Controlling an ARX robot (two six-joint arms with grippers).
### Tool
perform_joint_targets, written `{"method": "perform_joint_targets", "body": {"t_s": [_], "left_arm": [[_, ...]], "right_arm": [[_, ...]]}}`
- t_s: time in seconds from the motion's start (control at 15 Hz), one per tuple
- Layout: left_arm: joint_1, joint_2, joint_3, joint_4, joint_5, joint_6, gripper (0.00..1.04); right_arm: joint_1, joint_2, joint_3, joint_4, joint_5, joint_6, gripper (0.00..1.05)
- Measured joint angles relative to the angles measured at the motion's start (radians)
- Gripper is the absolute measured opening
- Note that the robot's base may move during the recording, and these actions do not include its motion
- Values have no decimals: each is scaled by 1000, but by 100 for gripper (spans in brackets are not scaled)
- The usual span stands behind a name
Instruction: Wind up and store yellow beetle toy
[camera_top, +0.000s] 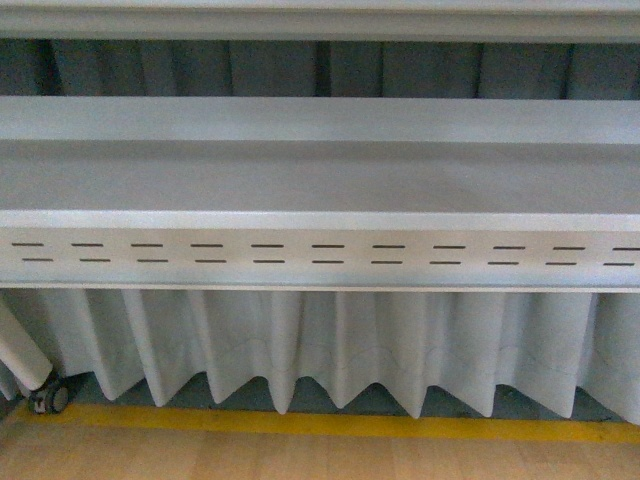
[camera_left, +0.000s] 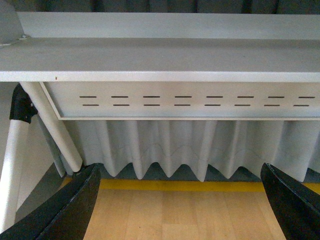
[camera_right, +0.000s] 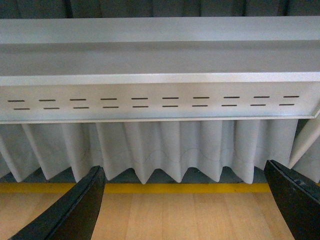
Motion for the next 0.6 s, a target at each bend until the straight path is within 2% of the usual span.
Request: {"method": "perform_joint_targets", "body": {"t_s": [0.6], "left_arm": [[0, 0, 0, 0, 0, 0, 98]], "right_arm": [[0, 0, 0, 0, 0, 0, 98]]}}
